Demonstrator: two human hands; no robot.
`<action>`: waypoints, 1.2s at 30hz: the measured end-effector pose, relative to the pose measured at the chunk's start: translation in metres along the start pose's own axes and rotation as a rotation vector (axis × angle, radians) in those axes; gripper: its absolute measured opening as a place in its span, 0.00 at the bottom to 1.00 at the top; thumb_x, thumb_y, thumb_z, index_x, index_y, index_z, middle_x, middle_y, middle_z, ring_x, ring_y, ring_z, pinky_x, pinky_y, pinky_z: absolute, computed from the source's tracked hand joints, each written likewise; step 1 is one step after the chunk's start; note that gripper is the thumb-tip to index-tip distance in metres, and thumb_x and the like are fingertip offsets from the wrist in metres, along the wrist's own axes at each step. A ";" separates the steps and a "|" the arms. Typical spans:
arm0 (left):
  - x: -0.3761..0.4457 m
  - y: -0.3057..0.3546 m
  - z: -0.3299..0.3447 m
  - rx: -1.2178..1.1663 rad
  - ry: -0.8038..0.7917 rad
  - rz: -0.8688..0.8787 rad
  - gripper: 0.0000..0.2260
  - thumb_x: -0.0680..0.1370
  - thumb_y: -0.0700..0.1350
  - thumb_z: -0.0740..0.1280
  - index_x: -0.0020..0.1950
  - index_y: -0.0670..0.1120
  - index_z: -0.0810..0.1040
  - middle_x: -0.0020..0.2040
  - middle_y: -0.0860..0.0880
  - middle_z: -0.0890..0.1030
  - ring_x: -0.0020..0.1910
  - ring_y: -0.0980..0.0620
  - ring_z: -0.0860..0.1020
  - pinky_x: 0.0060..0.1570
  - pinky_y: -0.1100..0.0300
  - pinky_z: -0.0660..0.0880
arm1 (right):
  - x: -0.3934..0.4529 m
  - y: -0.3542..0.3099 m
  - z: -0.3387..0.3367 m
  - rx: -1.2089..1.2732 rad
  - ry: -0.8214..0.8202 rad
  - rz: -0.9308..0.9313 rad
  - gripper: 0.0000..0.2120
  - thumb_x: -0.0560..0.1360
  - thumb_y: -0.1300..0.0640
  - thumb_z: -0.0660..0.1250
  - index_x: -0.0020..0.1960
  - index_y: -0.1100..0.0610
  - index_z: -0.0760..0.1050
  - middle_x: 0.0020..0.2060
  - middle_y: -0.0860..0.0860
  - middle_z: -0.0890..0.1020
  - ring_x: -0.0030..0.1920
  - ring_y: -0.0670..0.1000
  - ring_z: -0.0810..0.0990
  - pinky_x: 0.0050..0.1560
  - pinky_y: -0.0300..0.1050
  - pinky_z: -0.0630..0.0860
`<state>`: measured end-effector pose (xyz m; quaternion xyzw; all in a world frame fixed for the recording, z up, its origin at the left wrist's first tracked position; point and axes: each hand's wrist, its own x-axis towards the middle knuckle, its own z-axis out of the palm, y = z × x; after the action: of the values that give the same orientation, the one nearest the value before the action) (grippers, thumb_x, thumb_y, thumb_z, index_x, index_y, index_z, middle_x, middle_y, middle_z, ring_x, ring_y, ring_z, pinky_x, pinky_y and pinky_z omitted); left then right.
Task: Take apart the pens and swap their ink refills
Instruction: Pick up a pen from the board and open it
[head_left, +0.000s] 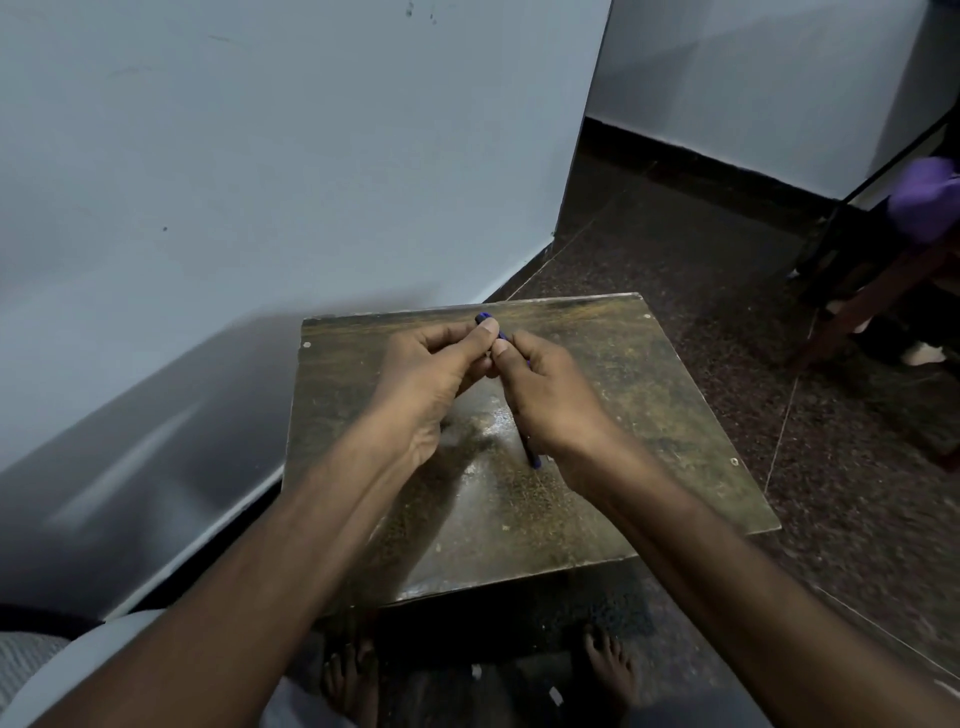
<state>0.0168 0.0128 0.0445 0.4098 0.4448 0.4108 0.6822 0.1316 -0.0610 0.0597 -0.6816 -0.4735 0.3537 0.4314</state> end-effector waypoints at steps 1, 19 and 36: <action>0.000 0.002 -0.001 -0.021 0.000 -0.001 0.03 0.79 0.39 0.78 0.46 0.40 0.87 0.38 0.48 0.87 0.34 0.57 0.84 0.41 0.69 0.82 | -0.001 0.000 0.000 -0.010 0.000 -0.006 0.15 0.89 0.48 0.60 0.46 0.44 0.79 0.29 0.34 0.79 0.32 0.35 0.76 0.36 0.33 0.69; 0.041 0.002 -0.039 1.051 0.112 0.190 0.09 0.74 0.51 0.83 0.42 0.47 0.87 0.35 0.52 0.87 0.40 0.54 0.88 0.49 0.55 0.85 | 0.013 0.020 -0.010 0.022 -0.087 0.288 0.15 0.85 0.59 0.58 0.46 0.58 0.81 0.30 0.50 0.78 0.28 0.48 0.75 0.29 0.45 0.69; 0.023 -0.001 -0.015 0.168 -0.364 0.086 0.12 0.87 0.48 0.67 0.55 0.47 0.90 0.45 0.50 0.90 0.33 0.56 0.82 0.34 0.63 0.80 | 0.010 0.011 -0.012 0.640 -0.237 0.285 0.10 0.88 0.63 0.62 0.58 0.66 0.82 0.41 0.55 0.88 0.40 0.48 0.87 0.45 0.42 0.86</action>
<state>0.0088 0.0371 0.0330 0.5515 0.3290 0.3200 0.6966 0.1498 -0.0563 0.0531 -0.5255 -0.2860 0.6168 0.5115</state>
